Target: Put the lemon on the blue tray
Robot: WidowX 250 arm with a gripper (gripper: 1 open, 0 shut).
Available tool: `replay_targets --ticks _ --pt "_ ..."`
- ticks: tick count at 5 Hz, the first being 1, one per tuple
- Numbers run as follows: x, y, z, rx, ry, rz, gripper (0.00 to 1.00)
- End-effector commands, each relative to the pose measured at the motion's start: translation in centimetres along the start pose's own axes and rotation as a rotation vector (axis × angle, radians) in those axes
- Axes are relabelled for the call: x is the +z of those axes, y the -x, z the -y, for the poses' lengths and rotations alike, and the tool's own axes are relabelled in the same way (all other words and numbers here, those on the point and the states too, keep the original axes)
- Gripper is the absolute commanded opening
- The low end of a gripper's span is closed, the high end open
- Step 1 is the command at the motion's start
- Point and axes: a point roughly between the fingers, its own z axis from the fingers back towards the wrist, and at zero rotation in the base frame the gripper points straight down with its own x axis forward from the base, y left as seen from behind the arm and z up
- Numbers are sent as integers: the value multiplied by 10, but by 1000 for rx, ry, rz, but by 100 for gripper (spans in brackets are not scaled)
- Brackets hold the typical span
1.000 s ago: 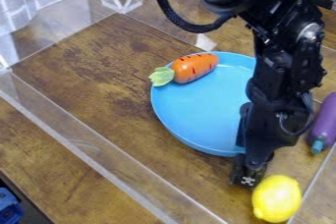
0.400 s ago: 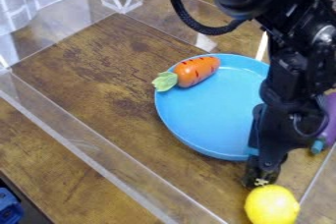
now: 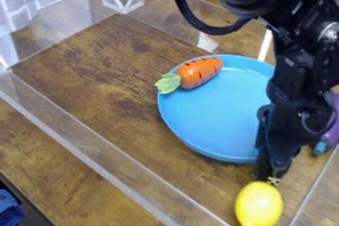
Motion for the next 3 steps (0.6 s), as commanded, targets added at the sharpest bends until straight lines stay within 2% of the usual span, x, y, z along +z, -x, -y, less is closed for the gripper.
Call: replay_targets --ticks 1,2,3 --pt "-2 1 0 61 6 -13 0" --pt "-4 1 -1 107 5 -21 0" --pt "10 0 -1 160 1 -29 0"
